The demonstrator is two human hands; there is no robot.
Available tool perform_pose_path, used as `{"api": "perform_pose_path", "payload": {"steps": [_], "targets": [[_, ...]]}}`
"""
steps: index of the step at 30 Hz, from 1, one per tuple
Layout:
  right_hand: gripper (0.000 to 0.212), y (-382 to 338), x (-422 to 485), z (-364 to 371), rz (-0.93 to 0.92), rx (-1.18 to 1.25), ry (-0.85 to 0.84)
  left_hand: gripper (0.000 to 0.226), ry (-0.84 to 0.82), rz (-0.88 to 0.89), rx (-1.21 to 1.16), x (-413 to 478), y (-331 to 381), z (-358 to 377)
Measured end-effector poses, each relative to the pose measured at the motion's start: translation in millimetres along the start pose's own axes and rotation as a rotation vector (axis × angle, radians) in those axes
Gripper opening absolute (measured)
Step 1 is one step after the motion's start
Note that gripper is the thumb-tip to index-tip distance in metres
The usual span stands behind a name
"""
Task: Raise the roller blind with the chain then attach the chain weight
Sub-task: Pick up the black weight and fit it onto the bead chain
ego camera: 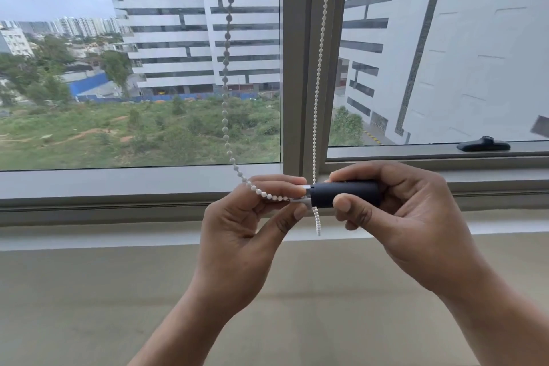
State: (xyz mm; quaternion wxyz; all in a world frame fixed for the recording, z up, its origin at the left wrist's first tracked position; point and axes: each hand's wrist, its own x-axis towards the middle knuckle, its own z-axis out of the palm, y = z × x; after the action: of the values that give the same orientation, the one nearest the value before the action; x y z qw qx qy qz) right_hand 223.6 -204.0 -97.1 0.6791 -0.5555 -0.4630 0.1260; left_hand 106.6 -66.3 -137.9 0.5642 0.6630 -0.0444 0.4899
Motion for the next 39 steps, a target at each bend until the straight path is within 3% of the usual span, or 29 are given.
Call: {"api": "perform_pose_path", "payload": {"steps": [26,32,39], "targets": [[0.023,2,3,7,0.060,0.064,0.016,0.013,0.011,-0.062,-0.018,1,7,1],[0.022,1,2,8,0.046,0.069,0.003,0.043,0.057,-0.170,-0.093,1,9,2],[0.025,3,1,8,0.041,0.075,0.007,0.019,-0.086,-0.174,0.101,8,10,-8]]}}
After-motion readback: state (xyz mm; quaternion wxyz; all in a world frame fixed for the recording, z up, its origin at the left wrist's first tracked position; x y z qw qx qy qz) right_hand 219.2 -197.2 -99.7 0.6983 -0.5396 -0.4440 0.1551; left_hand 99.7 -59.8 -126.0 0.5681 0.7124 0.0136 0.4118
